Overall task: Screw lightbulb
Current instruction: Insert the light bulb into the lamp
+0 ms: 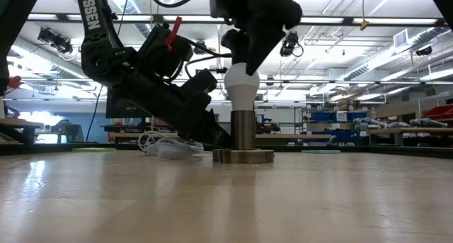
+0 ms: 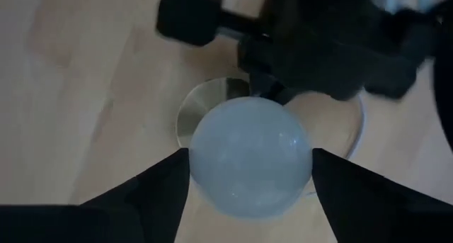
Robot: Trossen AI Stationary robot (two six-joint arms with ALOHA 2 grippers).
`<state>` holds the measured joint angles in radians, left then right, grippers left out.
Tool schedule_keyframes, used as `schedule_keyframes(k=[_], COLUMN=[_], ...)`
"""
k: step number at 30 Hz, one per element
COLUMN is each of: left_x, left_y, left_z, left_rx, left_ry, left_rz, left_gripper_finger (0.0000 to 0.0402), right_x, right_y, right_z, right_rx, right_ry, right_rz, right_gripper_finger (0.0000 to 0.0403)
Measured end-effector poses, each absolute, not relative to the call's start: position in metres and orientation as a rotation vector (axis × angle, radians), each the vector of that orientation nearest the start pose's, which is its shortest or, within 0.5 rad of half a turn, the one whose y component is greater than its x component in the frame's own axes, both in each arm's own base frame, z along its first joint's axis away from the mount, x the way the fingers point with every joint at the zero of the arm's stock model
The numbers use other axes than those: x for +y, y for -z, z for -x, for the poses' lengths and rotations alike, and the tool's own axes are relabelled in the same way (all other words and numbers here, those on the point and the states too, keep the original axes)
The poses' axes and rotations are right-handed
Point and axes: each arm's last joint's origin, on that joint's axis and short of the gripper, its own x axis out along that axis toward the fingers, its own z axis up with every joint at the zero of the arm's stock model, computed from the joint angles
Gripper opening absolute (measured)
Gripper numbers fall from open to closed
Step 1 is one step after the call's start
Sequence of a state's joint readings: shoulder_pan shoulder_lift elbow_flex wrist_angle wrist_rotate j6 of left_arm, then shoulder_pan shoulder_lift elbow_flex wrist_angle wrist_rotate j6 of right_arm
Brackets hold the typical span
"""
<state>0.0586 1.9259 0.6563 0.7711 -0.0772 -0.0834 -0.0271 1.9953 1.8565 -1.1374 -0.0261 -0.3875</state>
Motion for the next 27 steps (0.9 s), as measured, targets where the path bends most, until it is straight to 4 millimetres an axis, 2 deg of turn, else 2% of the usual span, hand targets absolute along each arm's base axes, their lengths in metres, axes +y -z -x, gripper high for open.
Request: schedule_keyframes(k=[7, 10, 17, 21, 27], left_x=[0.021, 0.021, 0.021, 0.021, 0.021], left_y=[-0.088, -0.089, -0.089, -0.089, -0.089], left_z=[-0.326, -0.326, -0.326, -0.326, -0.326], left_rx=[0.494, 0.493, 0.493, 0.493, 0.493], left_ry=[-0.159, -0.16, -0.16, -0.16, -0.161], left_rz=[0.079, 0.082, 0.083, 0.083, 0.082], left_gripper_finger=[0.0, 0.0, 0.0, 0.0, 0.0], right_x=[-0.012, -0.013, -0.011, -0.011, -0.009], right_y=[-0.279, -0.279, -0.29, -0.303, -0.304], right_z=[-0.407, -0.406, -0.408, -0.407, -0.406], right_rx=[1.265, 1.266, 1.257, 1.243, 1.229], right_ry=[0.199, 0.214, 0.108, -0.028, -0.247], right_rz=[-0.313, -0.419, -0.295, -0.023, 0.326], right_gripper_finger=[0.0274, 0.0277, 0.0294, 0.0303, 0.0302])
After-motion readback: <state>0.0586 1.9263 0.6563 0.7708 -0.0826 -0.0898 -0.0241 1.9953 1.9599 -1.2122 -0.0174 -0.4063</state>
